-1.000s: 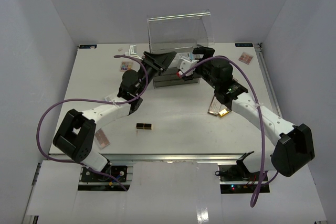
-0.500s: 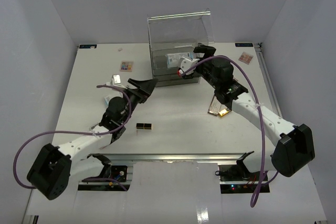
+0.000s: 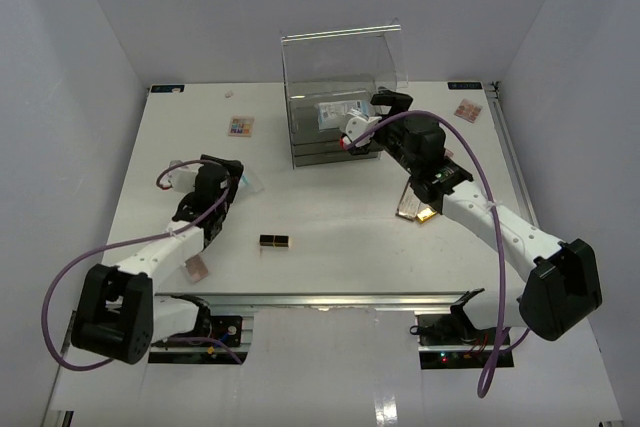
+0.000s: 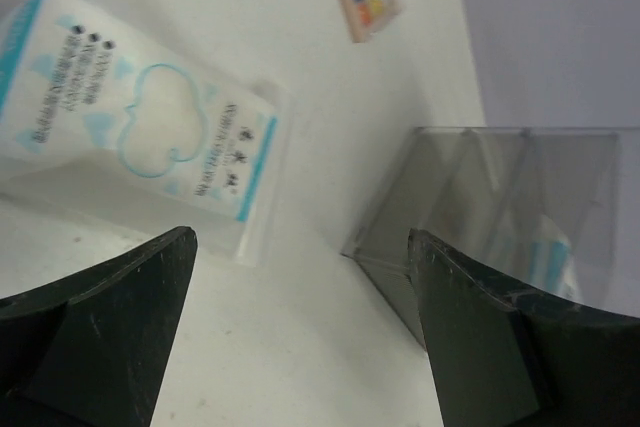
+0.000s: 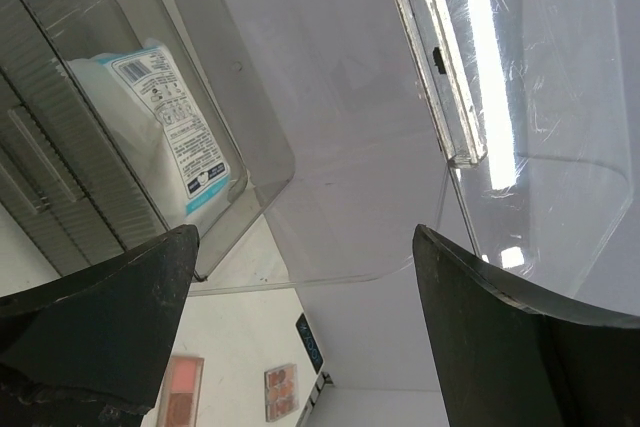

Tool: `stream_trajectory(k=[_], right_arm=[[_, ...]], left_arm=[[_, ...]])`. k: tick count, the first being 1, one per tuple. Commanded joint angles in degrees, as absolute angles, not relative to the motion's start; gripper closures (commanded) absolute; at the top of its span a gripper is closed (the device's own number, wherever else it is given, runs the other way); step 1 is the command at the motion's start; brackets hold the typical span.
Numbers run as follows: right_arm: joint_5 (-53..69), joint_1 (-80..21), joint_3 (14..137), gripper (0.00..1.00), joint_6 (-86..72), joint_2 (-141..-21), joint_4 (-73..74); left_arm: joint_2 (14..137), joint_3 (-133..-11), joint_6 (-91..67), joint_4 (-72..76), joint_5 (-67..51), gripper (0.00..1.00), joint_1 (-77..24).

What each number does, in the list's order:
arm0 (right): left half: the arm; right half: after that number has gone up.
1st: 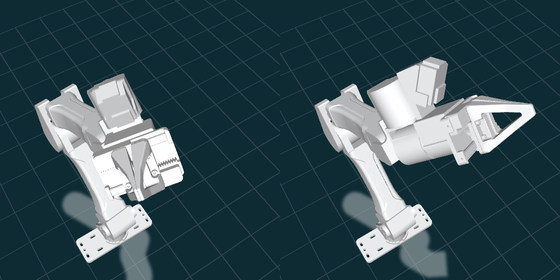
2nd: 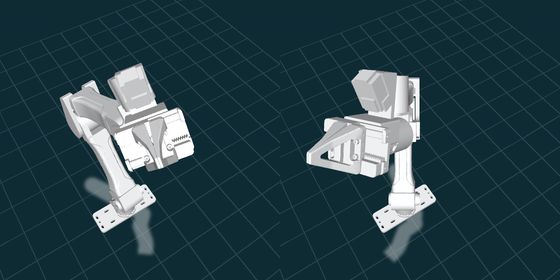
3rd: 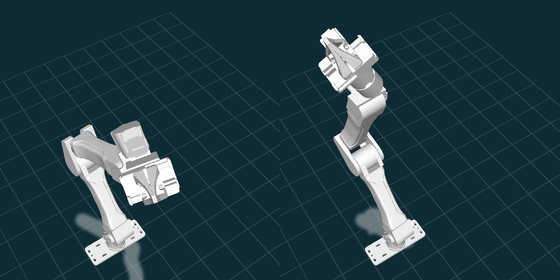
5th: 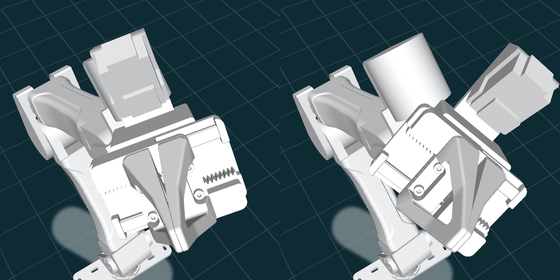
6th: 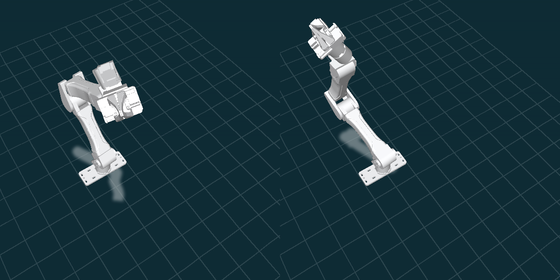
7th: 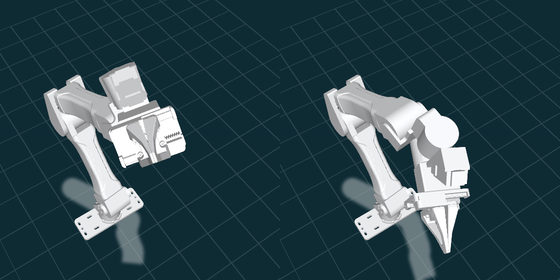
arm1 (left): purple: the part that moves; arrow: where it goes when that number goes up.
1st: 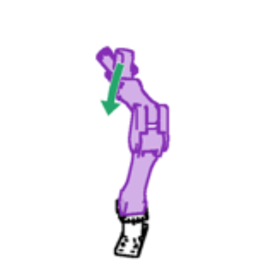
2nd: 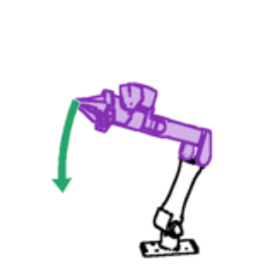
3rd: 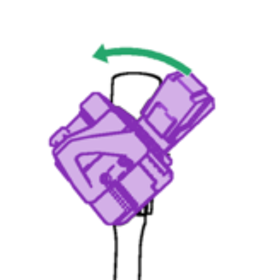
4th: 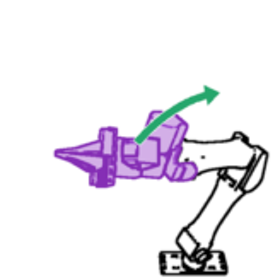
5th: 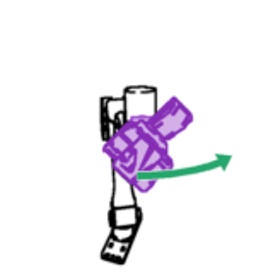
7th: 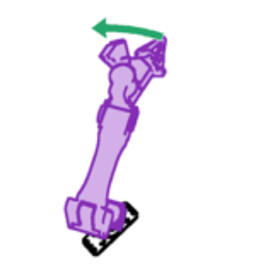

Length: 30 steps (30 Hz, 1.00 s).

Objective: Organize the makeup

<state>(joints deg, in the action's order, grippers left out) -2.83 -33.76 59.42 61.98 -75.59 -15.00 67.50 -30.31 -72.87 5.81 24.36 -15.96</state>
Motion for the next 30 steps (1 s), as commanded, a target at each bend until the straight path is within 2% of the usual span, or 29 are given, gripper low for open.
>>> stream_trajectory(k=[1,6,15,18,23,24,30], right_arm=[[-3.3,-33.7,59.3,0.05,61.1,-73.2,-19.6],[-3.2,-33.7,59.2,0.05,60.9,-73.0,-19.7],[-3.1,-33.7,58.9,0.05,60.6,-73.1,-20.1],[-3.2,-33.7,58.5,0.05,60.6,-73.0,-20.3],[-3.3,-33.6,58.1,0.05,60.8,-72.9,-20.5],[-3.4,-33.6,58.1,0.05,60.8,-72.9,-20.6],[-3.5,-33.6,58.2,0.05,60.5,-73.1,-20.7]], left_arm=[[74.2,-36.5,-79.4,-7.6,22.9,0.02,-10.7],[79.6,-37.6,-79.3,-7.3,20.3,0.05,-6.2],[84.1,-38.3,-79.1,-8.6,19.1,0.10,-4.0],[86.4,-37.9,-78.3,-7.6,17.6,0.23,-2.5],[86.5,-36.1,-76.9,-4.8,15.3,0.67,-0.9],[86.0,-35.6,-76.5,-4.1,15.1,0.73,-0.9],[80.1,-33.8,-71.5,-0.7,12.1,0.80,-0.9]])
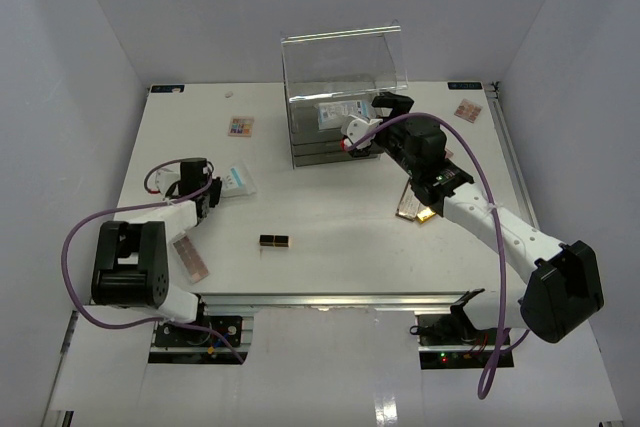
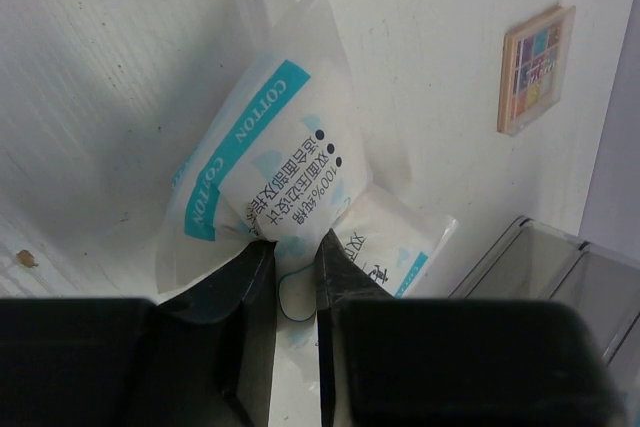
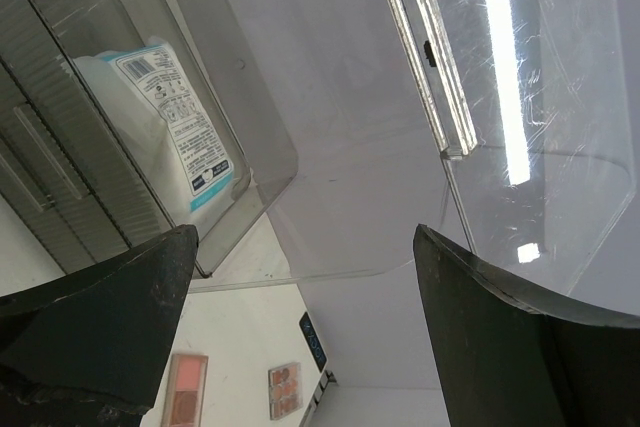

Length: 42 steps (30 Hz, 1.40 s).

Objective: Organize the makeup

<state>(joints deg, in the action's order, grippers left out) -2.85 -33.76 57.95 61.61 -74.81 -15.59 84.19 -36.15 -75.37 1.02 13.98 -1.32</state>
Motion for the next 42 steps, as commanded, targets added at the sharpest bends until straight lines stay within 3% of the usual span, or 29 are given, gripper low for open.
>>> stream_trajectory(k=[1,14,19,28,42], right_arm=[[-3.5,-33.6,58.2,0.05,60.4,-73.1,-20.7],[-3.8,-33.1,57.9,0.05,59.8,-73.2,-21.3],[-4.0,-32.9,57.9,0.05,59.8,-73.0,-21.3],[-4.2,-32.6,57.9,0.05,59.3,-73.0,-21.3],[-3.8,-32.3,57.6,0.04,58.3,-72.7,-21.3]], left_arm=[[78.1,-33.4,-70.4,0.2,10.9,0.81,-0.9],[53.9,-23.3,-62.0,9.9,-17.7,0.93,-3.2],[52.0,-21.8,-63.4,14.1,-19.7,0.95,-11.4],[62.7,-28.7,-64.7,24.5,-17.8,0.98,-25.2],[80.2,-42.3,-66.2,31.3,-13.5,0.99,-31.3]])
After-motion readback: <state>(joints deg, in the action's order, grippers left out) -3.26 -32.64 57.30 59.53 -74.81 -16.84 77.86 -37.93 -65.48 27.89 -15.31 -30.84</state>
